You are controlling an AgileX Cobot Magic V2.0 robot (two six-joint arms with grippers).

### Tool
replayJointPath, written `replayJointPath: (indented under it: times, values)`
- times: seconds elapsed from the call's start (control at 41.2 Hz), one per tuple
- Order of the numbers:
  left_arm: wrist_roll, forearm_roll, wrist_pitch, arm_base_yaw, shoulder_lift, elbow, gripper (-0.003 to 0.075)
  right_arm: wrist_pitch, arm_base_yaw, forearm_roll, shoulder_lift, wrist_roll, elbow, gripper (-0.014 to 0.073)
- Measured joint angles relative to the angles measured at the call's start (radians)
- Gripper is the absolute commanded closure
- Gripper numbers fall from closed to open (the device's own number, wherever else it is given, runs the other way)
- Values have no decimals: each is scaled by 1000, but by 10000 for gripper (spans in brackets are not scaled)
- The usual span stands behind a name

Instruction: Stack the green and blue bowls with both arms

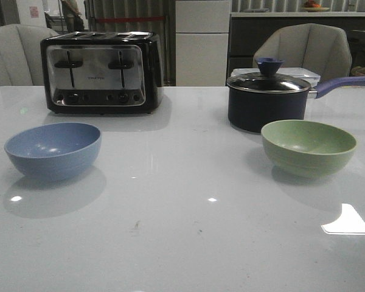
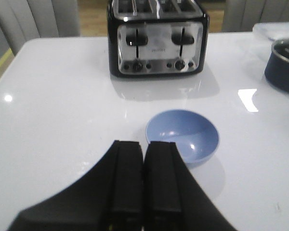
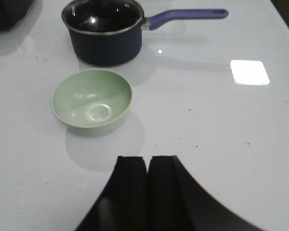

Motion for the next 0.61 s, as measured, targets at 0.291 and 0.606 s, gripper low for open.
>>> replayJointPath:
  times: [0.291,0.606]
  values:
    - [0,0,13,0,59,13,528,22,0,-1,142,0,0,315]
    - [0,0,7,0,65,13,132,31,0,-1,317,0,-20,42]
